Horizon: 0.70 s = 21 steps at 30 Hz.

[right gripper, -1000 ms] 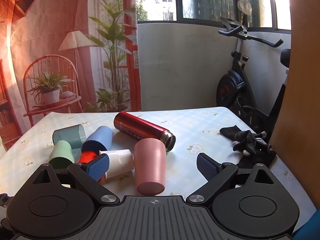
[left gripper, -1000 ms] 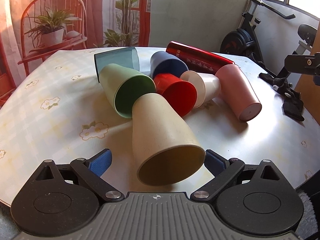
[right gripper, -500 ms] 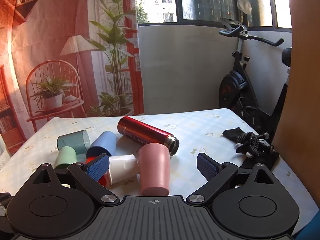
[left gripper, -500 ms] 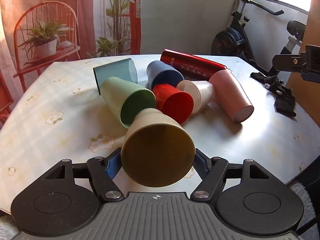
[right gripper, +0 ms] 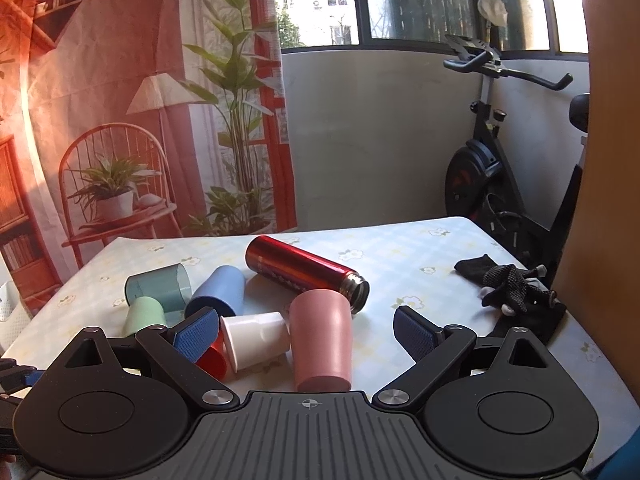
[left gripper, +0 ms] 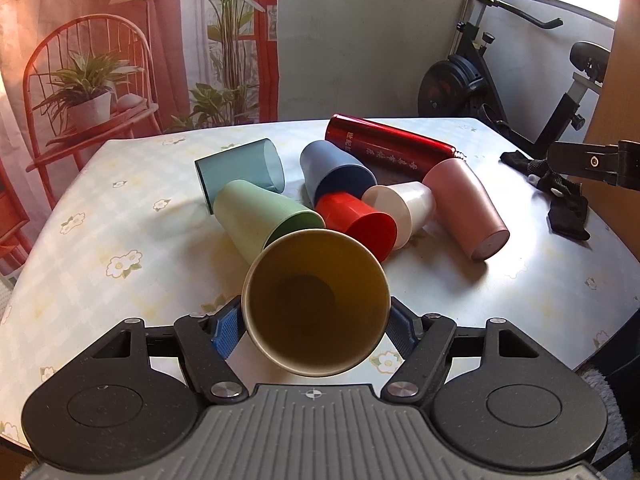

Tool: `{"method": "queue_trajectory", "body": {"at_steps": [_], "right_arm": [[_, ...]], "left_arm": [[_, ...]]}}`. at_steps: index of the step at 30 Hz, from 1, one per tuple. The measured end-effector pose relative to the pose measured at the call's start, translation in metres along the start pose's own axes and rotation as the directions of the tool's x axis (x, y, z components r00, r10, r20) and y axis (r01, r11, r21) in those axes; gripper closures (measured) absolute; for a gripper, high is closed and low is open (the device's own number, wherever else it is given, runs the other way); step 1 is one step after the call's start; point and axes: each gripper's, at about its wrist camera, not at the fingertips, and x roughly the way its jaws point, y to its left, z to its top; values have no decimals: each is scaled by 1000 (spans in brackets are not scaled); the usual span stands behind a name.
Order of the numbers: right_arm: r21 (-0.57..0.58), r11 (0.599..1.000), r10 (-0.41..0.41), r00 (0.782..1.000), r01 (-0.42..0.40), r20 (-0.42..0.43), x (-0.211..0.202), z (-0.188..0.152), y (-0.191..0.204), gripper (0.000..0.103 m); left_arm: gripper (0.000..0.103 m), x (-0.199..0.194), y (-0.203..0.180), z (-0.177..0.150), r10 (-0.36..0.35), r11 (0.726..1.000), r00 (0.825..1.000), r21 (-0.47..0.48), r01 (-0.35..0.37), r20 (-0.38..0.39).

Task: Flip cup upright
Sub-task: 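Lift and rotate the cream cup with the left gripper, opening upward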

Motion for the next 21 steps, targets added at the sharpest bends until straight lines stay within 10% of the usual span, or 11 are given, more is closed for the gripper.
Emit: {"method": "queue_trajectory", "body": {"at_steps": [21], "right_arm": [[14,1000,-13,1000,13,-3,1,2,-5,10]], "left_arm": [[29,30,18,34,-85,995,995,-49,83,-47]]}}
